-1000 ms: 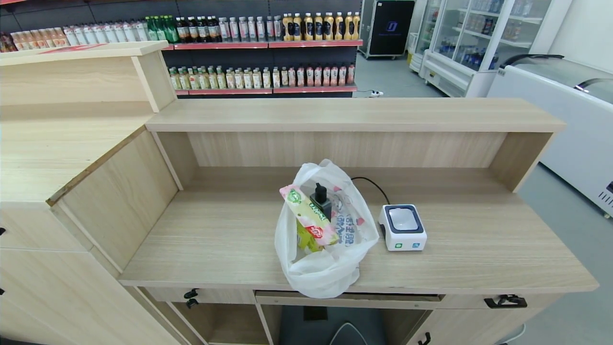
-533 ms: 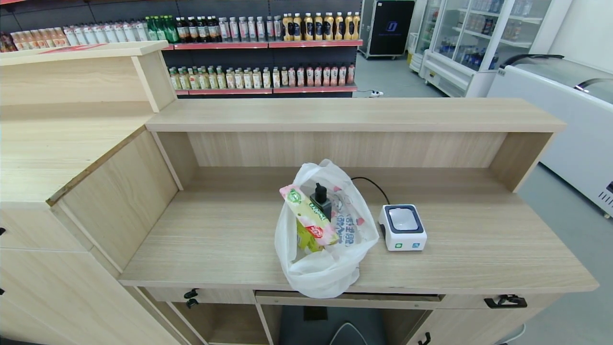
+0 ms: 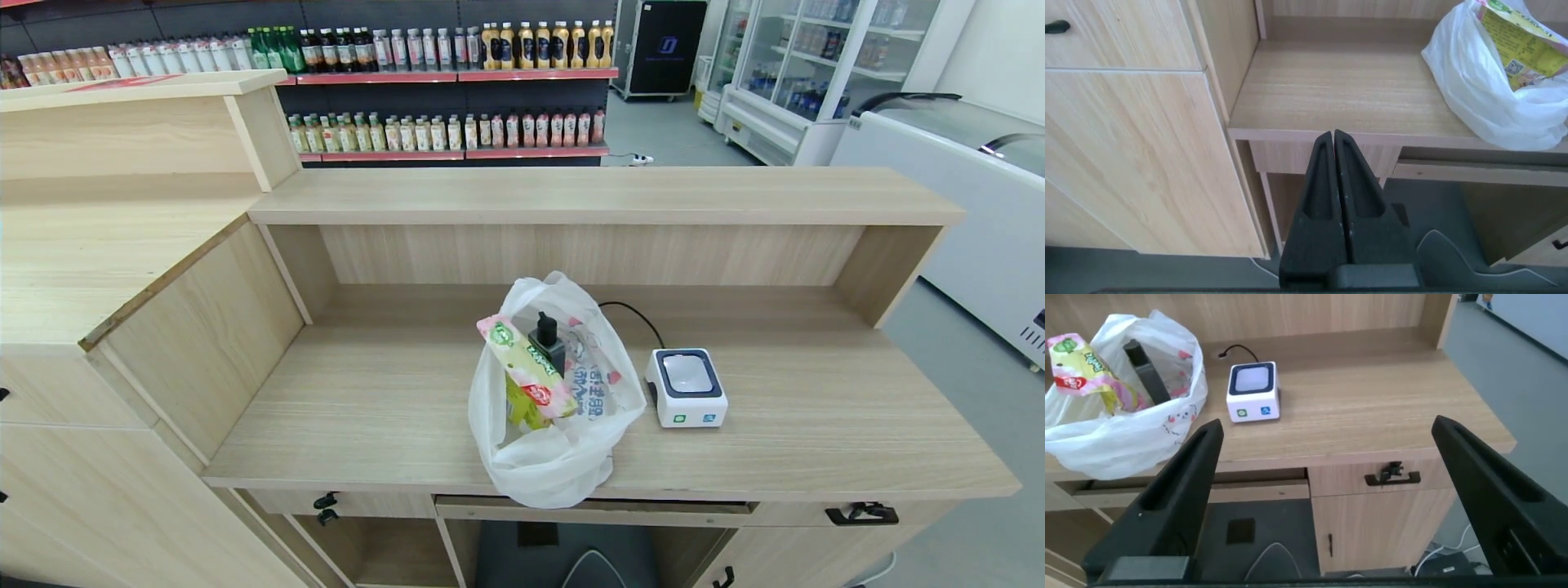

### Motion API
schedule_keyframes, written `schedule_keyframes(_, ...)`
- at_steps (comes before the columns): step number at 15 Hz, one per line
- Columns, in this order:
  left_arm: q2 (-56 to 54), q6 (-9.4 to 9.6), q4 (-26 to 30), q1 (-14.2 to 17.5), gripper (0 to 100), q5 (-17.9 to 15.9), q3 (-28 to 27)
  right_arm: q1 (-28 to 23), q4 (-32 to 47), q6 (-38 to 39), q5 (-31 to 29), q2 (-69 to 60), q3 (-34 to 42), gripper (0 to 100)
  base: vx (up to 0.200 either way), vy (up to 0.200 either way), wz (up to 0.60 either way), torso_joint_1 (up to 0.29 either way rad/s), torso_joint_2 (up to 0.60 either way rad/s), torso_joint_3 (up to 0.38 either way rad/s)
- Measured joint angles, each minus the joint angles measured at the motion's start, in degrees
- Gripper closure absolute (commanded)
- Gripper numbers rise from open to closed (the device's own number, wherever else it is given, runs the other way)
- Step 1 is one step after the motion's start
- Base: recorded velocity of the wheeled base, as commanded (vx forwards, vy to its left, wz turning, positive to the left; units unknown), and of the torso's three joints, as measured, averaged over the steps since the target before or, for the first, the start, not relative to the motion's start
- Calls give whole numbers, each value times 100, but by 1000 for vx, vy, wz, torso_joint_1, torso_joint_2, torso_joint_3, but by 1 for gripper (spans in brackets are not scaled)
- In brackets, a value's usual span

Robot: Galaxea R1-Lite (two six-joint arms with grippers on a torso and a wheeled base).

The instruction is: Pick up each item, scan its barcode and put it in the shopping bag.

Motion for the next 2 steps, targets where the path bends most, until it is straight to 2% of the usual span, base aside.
schedule_keyframes(2, 0, 0, 0, 5, 100, 0, 0, 0, 0, -2, 0, 0, 0, 0, 0, 0, 0, 0, 0, 0)
